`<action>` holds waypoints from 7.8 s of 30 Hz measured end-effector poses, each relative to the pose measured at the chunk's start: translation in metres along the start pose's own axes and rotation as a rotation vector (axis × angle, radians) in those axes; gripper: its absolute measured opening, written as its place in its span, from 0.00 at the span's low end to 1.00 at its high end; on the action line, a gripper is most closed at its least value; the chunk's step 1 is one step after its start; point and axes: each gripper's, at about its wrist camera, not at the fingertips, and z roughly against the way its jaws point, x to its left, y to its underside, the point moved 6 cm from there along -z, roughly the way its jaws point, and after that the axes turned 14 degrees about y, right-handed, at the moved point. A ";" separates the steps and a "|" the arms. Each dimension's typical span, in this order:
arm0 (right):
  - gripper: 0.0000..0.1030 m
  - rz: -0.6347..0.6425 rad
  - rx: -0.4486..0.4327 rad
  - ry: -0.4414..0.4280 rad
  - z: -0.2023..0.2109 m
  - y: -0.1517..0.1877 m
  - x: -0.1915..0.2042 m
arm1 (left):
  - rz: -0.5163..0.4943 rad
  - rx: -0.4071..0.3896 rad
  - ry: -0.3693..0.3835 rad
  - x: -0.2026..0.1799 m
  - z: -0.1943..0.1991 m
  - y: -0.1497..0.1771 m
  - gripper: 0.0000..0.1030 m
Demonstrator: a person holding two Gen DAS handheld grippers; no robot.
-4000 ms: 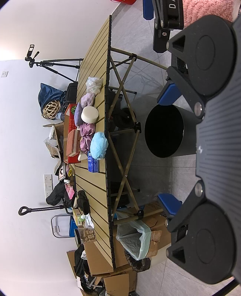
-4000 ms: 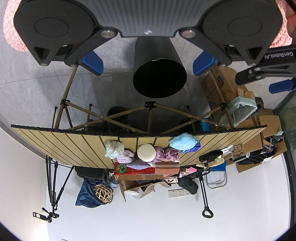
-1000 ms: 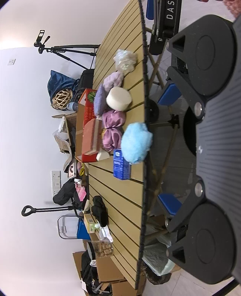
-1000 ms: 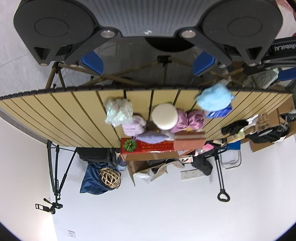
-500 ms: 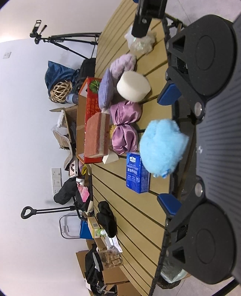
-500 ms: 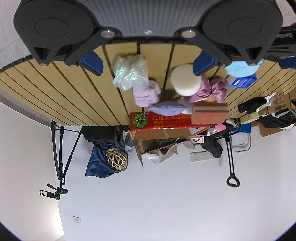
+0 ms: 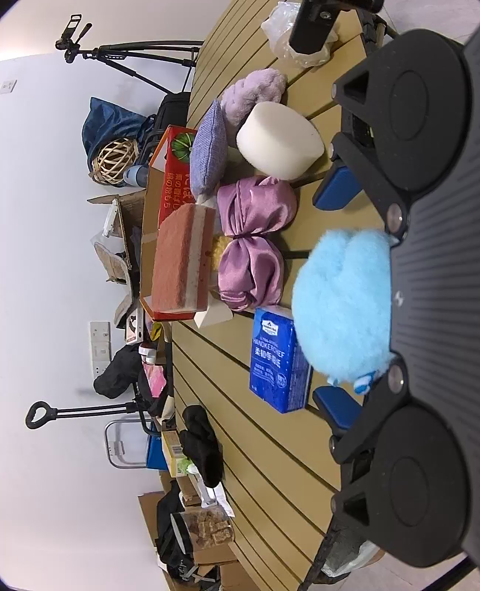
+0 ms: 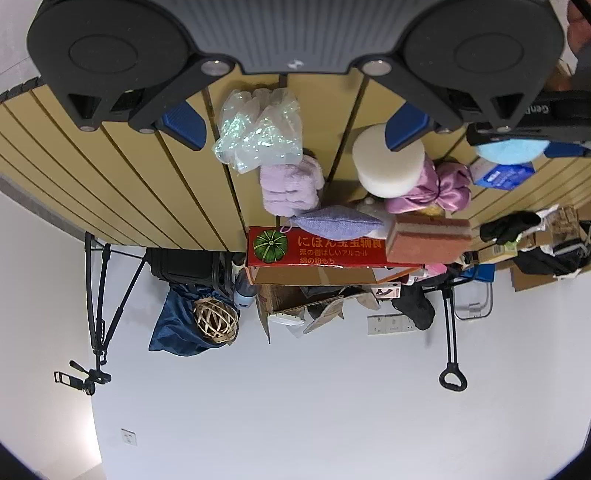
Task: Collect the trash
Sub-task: 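Grasp the light-blue puff with the left gripper while the right gripper grasps the clear plastic bag, then carry the blue puff and plastic bag down over the black bin with both grippers, then open the right gripper to drop the plastic bag into the black bin, then lower the blue puff into the black bin and open the left gripper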
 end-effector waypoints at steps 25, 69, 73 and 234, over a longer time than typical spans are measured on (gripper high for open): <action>1.00 0.025 0.043 0.050 -0.045 0.016 -0.006 | -0.046 -0.055 0.016 -0.001 -0.002 0.005 0.76; 0.42 -0.017 -0.045 -0.060 0.001 0.015 -0.002 | -0.020 -0.101 0.094 0.009 0.035 0.001 0.76; 0.42 -0.001 -0.054 -0.108 0.021 0.018 0.003 | -0.019 -0.103 0.127 0.010 0.045 0.004 0.76; 1.00 0.080 0.521 0.151 -0.027 0.166 -0.040 | -0.069 0.387 0.079 -0.044 -0.040 0.158 0.80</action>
